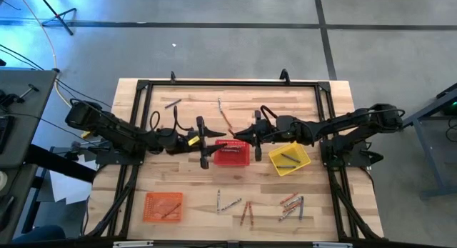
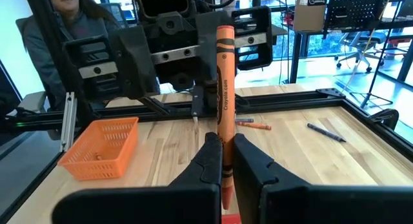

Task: Sort crayons
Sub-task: Put the orange crayon into the orange bin

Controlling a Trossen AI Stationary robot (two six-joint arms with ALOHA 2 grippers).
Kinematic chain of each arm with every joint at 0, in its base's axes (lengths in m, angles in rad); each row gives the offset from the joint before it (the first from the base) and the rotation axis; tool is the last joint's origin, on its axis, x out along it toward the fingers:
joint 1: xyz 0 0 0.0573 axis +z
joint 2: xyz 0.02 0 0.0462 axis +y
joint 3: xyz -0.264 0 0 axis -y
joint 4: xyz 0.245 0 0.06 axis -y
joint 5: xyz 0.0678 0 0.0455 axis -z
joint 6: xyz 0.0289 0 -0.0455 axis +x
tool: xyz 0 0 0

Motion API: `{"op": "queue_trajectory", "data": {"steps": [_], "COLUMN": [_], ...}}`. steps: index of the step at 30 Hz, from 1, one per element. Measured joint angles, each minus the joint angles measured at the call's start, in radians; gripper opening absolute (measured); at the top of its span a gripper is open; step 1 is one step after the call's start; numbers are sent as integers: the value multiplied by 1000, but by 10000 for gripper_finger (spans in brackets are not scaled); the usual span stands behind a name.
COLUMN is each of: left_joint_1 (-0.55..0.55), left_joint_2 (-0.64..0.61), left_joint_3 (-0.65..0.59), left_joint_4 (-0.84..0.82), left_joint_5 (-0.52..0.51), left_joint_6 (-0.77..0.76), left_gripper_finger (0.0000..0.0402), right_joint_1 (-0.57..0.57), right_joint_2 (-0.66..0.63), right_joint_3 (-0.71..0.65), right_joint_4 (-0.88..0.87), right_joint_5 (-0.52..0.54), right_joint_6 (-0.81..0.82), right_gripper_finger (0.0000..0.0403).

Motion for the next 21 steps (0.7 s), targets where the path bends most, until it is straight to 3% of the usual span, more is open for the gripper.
{"op": "queue_trajectory", "data": {"steps": [21], "left_joint_1": [64], "left_joint_2": [0], "left_joint_3": [0], "left_joint_4": [28], "left_joint_5": [-11], "left_joint_6": [-36], "left_gripper_finger": [168], "right_joint_1": [2], "right_joint_2": [0], "right_joint_3": [1], "right_joint_4": [53], "right_joint_5": [66], "right_joint_6": [45], "right_gripper_finger": [5]}}
